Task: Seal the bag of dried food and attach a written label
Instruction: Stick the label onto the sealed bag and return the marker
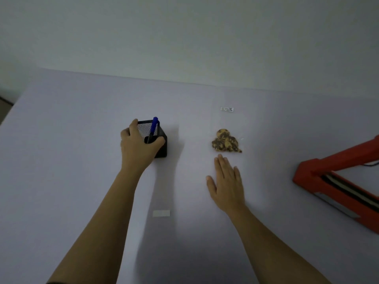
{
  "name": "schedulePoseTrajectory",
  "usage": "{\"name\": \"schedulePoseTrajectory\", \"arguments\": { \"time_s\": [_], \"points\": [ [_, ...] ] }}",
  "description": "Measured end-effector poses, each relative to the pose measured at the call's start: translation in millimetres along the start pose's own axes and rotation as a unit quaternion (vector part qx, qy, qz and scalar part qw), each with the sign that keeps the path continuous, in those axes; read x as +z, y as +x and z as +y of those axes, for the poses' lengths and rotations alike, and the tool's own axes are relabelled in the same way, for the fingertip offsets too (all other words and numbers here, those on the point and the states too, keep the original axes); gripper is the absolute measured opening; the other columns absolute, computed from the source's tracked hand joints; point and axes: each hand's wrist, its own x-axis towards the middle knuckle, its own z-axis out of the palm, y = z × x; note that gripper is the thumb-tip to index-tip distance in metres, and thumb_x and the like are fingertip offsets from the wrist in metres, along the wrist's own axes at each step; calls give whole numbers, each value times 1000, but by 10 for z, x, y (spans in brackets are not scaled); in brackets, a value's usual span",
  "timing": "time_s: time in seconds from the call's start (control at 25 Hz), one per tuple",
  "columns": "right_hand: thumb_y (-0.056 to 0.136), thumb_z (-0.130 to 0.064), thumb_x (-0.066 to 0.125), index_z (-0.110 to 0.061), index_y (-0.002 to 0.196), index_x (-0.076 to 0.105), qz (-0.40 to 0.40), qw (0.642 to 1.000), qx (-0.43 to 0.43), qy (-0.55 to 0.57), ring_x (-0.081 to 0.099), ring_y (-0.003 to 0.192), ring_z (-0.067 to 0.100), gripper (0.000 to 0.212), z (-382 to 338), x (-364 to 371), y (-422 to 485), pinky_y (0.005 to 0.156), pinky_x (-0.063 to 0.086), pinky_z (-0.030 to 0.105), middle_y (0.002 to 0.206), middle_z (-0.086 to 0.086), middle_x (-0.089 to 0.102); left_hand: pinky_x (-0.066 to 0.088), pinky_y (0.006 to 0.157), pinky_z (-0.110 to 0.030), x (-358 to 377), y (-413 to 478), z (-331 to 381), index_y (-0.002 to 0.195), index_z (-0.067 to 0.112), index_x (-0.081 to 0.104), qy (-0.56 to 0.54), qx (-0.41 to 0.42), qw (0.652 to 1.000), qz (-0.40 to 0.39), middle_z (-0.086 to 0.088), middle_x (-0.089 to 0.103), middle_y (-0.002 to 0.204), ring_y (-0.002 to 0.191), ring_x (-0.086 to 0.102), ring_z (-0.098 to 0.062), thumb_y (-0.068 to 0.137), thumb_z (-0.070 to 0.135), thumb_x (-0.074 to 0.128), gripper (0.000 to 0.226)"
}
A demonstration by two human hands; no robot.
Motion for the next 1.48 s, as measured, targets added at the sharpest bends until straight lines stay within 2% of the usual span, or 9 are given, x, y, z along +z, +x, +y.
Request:
{"name": "schedulePoseTrajectory", "arguments": {
  "time_s": [0.12,0.32,0.72,0.8,0.92,1.04,1.16,1.28,1.48],
  "points": [
    [91,-44,27,-9,144,25,5,1000,3,1,20,141,18,63,-5,11,-2,112,13,40,153,6,26,35,86,-26,203,301,489,145,12,20,-16,42,998,-36,-18,29,142,123,40,-29,78,37,71,88],
    [91,-42,32,-11,145,25,21,1000,2,19,17,142,16,63,27,46,-4,114,12,40,153,5,25,41,96,-38,734,1031,1131,145,9,18,29,81,993,-77,-20,28,141,125,38,-34,74,44,69,94],
    [88,-43,39,-11,142,31,52,998,7,24,20,139,13,64,42,89,11,112,13,36,151,4,32,45,95,-41,1095,1648,1343,141,8,22,63,79,991,-82,-17,30,136,121,39,-34,73,44,70,91],
    [87,-43,39,-11,142,31,53,998,7,21,21,139,13,64,44,83,12,112,13,36,150,4,32,40,99,-44,1091,1641,1373,143,9,17,77,73,991,-88,-17,26,141,127,34,-36,73,48,69,96],
    [88,-43,36,-11,142,31,48,999,7,20,22,139,14,63,35,77,0,112,12,37,151,4,32,25,106,-56,982,1478,1355,147,14,7,114,76,989,-59,-16,4,155,140,12,-38,73,56,65,103],
    [89,-41,33,-8,141,34,36,999,3,3,29,139,20,62,0,48,-1,111,23,43,150,7,33,27,107,-47,740,1117,1161,146,10,16,86,203,975,-23,-18,14,153,138,17,-36,81,43,62,86],
    [90,-38,28,-5,139,36,11,1000,11,-14,32,137,27,60,-56,8,-27,107,30,50,149,11,33,33,98,-31,503,544,648,139,5,34,67,325,940,-84,-19,42,136,121,43,-31,86,24,60,61],
    [91,-38,22,-7,142,30,-24,1000,-2,-9,24,141,26,60,-259,58,-236,110,23,49,152,9,27,35,93,-26,251,-35,-121,123,6,55,122,350,912,-175,-16,56,120,109,55,-29,87,15,60,37],
    [90,-33,29,-5,136,42,-15,1000,6,-20,39,133,28,56,-636,187,-685,104,33,52,145,11,41,44,87,-34,-2,-737,-1049,106,8,68,164,303,911,-227,-15,64,104,97,60,-34,85,20,62,25]
  ]
}}
